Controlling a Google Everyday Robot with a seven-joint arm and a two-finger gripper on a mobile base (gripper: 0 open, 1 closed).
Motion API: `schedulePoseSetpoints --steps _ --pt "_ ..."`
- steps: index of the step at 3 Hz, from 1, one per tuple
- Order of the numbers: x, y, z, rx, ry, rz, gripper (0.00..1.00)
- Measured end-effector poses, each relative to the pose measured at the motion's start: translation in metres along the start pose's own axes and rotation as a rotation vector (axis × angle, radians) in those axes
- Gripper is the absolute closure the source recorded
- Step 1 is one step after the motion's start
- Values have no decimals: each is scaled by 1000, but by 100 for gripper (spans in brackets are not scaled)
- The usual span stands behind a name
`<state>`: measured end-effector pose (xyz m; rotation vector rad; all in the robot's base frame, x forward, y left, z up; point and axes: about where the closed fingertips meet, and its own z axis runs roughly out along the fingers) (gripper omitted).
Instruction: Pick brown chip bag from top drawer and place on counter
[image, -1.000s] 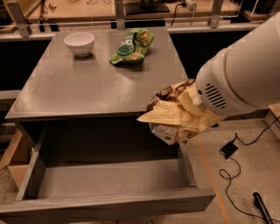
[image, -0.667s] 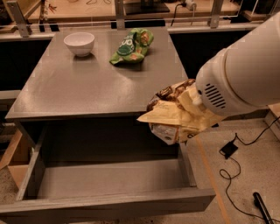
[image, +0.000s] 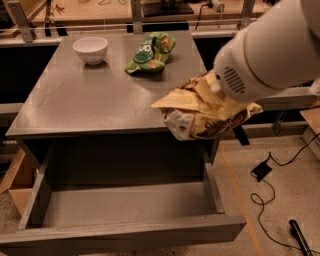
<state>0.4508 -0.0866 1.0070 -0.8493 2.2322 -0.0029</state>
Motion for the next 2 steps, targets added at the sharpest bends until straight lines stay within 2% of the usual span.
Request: schedulePoseSetpoints --steps 1,2 --pt "-39 -34 26 9 -52 -8 100" --pt "-61 -53 50 -1 -73 -9 100"
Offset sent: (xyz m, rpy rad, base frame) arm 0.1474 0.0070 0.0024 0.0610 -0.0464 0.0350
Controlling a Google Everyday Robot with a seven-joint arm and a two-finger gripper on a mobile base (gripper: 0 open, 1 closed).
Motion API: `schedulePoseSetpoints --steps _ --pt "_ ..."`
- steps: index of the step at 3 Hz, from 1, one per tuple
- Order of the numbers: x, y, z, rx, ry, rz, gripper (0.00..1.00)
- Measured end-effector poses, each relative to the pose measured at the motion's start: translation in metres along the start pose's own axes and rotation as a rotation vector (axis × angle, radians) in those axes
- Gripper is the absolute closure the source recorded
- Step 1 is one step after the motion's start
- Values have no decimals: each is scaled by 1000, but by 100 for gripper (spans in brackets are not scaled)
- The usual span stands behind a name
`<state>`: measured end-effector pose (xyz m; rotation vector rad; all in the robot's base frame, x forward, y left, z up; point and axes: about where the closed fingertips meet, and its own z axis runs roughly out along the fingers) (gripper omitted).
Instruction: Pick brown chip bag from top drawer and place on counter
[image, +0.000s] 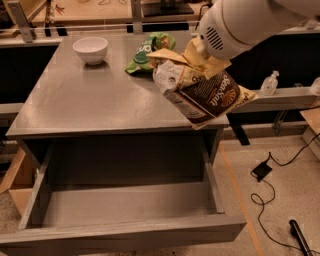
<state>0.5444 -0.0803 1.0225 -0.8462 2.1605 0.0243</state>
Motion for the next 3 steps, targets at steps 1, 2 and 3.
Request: schedulePoseSetpoints --steps 1,2,3 --pt "-16 -5 25 -26 -10 -19 100" --pt "-24 -1 54 -68 -3 -26 100" --pt "-30 6 85 -119 13 -30 100"
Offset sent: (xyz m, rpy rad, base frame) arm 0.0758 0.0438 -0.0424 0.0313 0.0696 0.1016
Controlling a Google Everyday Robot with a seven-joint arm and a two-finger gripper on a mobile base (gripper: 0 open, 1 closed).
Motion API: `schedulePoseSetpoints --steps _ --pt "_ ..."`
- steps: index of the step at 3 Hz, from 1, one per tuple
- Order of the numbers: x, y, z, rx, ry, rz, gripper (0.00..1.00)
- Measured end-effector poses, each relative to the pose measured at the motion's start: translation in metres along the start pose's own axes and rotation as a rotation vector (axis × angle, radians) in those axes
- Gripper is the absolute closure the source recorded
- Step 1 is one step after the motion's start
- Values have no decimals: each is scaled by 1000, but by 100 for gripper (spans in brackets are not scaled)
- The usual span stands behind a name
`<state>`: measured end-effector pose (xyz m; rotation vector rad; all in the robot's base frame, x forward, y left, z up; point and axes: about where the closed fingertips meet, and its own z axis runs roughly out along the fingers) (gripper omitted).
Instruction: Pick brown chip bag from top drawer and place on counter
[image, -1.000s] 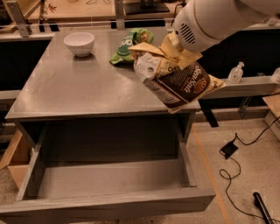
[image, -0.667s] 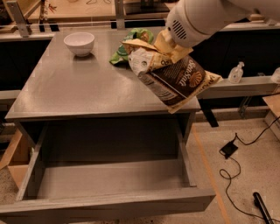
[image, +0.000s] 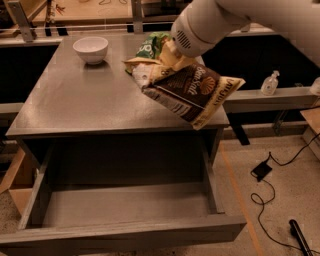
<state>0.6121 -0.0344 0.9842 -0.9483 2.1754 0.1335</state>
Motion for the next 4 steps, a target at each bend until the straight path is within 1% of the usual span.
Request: schedulePoseSetpoints --steps 1,3,4 --pt "-6 4 32 -48 20 0 100" --pt "-15 10 89 -122 56 6 100" --pt "-15 11 90 -123 56 5 82"
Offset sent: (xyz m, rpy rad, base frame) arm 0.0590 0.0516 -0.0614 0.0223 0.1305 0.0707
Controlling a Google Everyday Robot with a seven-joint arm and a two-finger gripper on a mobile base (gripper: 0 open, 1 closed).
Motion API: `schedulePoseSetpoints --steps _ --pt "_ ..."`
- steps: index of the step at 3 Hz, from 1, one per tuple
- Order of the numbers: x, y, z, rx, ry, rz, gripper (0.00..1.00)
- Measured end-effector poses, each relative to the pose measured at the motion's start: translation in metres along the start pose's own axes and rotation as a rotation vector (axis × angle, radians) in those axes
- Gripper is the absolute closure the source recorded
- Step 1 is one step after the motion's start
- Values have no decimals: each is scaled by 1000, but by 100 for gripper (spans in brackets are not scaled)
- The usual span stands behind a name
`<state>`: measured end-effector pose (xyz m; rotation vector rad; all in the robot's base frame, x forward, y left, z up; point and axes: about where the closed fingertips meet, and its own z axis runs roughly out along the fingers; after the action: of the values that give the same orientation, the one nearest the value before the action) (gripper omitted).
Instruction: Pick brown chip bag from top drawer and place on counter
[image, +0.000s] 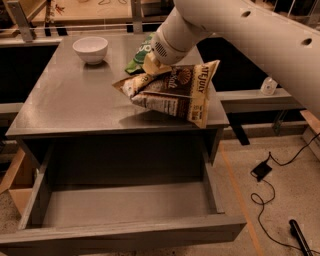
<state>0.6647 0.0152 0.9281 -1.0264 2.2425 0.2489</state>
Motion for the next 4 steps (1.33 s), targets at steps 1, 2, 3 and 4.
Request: schedulePoseSetpoints --steps 1,2,3,4 --pt "0 1 1 -2 2 -1 58" --pt "0 2 3 -4 3 -3 36" --pt "0 3 4 -6 5 -4 13" --pt "0 5 5 -8 7 -6 0"
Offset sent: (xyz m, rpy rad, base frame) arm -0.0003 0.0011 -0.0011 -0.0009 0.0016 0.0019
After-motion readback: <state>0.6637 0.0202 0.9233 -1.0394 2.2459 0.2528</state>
